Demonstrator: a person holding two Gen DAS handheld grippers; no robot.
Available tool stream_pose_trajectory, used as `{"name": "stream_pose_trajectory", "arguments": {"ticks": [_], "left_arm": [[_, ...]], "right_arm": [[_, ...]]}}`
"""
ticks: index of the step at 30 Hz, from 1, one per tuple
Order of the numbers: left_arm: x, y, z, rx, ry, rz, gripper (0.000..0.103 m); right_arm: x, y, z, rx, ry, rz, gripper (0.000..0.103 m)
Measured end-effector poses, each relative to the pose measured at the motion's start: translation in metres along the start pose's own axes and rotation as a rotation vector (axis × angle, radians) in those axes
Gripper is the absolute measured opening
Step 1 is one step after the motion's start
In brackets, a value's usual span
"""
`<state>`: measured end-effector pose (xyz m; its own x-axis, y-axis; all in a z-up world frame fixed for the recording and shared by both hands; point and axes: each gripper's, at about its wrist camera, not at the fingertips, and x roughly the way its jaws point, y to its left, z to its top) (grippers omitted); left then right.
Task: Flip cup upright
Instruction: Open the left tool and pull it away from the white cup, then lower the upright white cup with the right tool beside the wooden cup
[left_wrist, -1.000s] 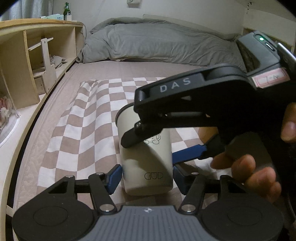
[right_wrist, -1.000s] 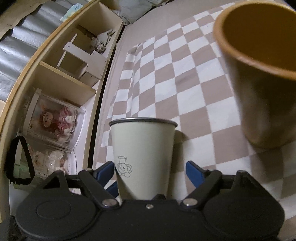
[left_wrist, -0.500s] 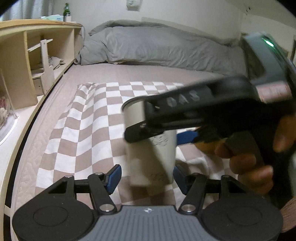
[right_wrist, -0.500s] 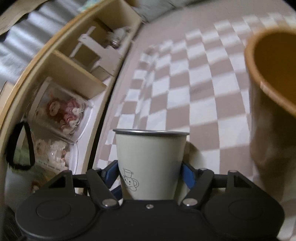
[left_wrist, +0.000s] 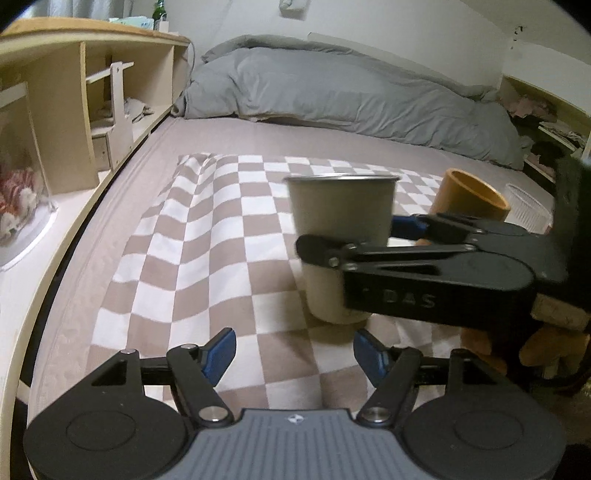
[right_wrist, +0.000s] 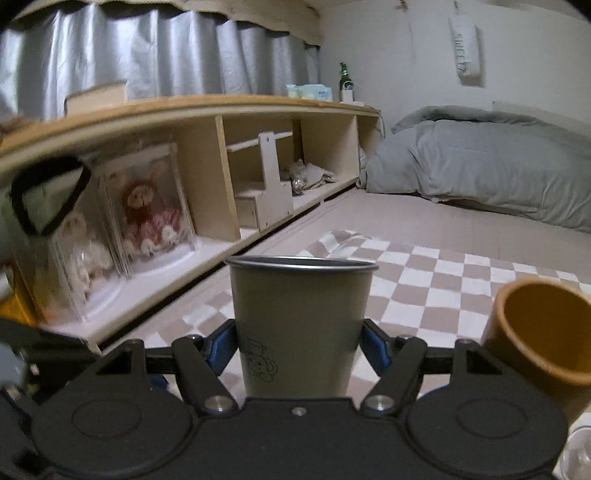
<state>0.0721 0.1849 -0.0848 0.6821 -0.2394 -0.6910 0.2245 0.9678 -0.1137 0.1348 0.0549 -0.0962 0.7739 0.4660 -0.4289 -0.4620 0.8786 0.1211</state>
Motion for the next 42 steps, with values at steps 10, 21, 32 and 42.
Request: {"name": "stream_pose_trajectory", "arguments": {"ticks": [10,21,32,42], "left_arm": [[0.001,0.008,-0.008,-0.014,0.021,0.023,0.076],[0.004,0.005,-0.009,-0.002,0.027,0.028,0.085],[0.005,0.005,-0.011,0.000,0.040,0.025,0.085],[0.006,0.006,-0.009,-0.010,0.039,0.032,0.085]], "right_arm": [[-0.021,0.009,-0.017,-0.080,-0.043,-0.002,0.072],[-0.026,0.006,-0.017,-0.023,0.027,0.018,0.071],[-0.012,0.006,-0.022,-0.108,-0.078,-0.040,0.070],[-0.011,0.000,-0.017,-0.034,-0.042,-0.023,0.071]]}}
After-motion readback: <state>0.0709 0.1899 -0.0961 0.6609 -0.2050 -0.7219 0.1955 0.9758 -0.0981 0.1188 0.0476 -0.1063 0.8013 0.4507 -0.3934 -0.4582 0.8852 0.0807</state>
